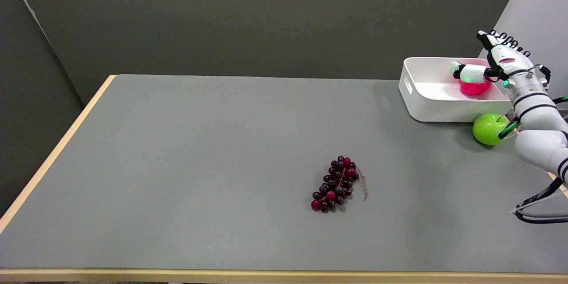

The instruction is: Place the red apple into the white box.

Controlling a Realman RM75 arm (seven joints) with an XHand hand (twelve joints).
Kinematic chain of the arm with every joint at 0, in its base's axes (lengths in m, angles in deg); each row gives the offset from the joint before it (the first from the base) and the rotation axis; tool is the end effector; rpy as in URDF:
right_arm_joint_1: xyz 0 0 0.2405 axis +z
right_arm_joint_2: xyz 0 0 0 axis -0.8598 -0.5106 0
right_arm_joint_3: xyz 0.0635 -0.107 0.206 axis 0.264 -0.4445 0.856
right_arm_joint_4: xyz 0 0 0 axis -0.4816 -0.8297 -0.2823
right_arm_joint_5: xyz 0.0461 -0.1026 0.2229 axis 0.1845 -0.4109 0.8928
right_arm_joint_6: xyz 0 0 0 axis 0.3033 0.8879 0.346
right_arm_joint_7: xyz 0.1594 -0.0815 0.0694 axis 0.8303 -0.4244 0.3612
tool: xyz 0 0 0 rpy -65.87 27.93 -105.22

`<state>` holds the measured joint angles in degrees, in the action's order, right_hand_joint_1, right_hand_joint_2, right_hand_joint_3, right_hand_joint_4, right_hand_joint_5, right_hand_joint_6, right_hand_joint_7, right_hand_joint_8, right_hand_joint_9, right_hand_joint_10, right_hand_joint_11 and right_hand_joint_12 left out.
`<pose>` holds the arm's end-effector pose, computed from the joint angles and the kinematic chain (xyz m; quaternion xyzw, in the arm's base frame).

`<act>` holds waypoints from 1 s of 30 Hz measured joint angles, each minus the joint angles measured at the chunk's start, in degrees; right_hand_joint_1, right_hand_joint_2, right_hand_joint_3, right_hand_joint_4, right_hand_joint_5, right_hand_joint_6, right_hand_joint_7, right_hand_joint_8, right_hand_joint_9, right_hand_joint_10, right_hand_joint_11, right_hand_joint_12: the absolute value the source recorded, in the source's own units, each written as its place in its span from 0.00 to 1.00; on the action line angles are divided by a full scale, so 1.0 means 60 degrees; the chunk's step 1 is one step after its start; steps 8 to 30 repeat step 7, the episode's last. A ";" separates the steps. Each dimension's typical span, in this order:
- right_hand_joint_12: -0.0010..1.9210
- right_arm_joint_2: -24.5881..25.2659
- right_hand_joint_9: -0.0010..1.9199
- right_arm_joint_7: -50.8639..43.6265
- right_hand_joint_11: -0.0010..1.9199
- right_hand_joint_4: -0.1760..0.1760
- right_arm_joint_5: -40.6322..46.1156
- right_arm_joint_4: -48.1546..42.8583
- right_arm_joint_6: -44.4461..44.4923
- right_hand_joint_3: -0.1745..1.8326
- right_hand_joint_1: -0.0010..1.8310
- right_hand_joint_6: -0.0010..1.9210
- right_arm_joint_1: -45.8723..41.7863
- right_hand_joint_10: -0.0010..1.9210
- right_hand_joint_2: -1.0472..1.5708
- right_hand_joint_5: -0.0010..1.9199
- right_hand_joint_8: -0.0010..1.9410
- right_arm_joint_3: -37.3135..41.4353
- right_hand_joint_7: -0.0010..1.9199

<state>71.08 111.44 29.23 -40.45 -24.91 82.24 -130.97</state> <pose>-0.2031 -0.4093 0.6718 0.4809 -0.0352 0.1632 0.8607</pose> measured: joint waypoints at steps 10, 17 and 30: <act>0.21 -0.0063 0.00 0.0266 0.00 0.59 0.0213 -0.0968 0.0494 0.45 0.21 0.14 -0.0945 0.00 0.64 0.03 0.00 0.0345 0.00; 0.21 -0.0063 0.00 0.0266 0.00 0.59 0.0213 -0.0968 0.0494 0.45 0.21 0.14 -0.0945 0.00 0.64 0.03 0.00 0.0345 0.00; 0.21 -0.0063 0.00 0.0266 0.00 0.59 0.0213 -0.0968 0.0494 0.45 0.21 0.14 -0.0945 0.00 0.64 0.03 0.00 0.0345 0.00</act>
